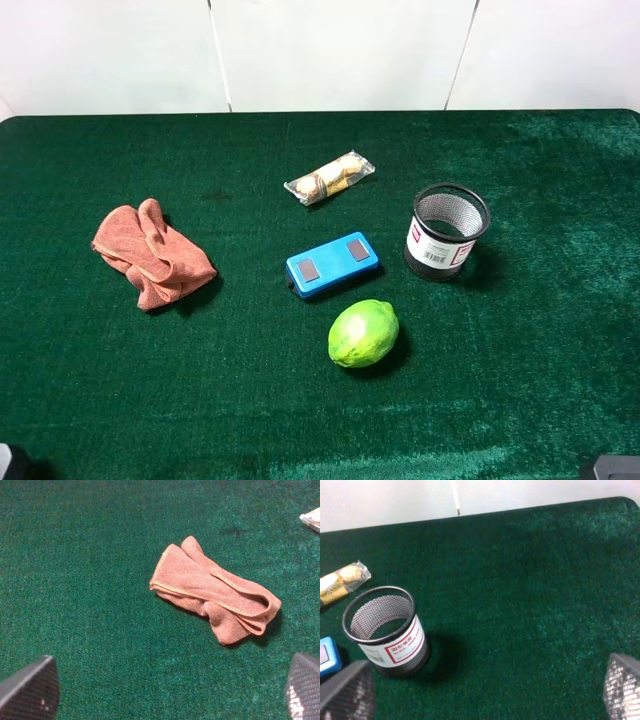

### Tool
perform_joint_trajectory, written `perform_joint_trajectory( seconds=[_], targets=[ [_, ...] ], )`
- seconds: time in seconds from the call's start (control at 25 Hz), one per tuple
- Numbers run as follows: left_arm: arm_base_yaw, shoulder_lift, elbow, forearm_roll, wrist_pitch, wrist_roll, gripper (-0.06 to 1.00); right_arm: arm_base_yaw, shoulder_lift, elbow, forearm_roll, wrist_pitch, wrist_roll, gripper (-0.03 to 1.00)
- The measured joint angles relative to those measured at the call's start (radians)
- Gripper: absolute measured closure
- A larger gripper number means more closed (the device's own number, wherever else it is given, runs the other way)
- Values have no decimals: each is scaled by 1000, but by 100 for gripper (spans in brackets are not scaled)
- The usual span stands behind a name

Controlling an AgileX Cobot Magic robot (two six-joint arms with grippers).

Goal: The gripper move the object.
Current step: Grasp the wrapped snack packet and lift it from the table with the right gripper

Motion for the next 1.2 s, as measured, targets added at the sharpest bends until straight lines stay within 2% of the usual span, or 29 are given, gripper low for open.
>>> perform_joint_trajectory(
  seconds=[0.96, 1.2],
  targets=[
    [0, 0, 0, 0, 0, 0, 3, 0, 0, 0, 0, 0, 0, 27],
    [0, 0, 0, 0, 0, 0, 3, 0, 119, -31, 9, -11, -11, 27]
  ],
)
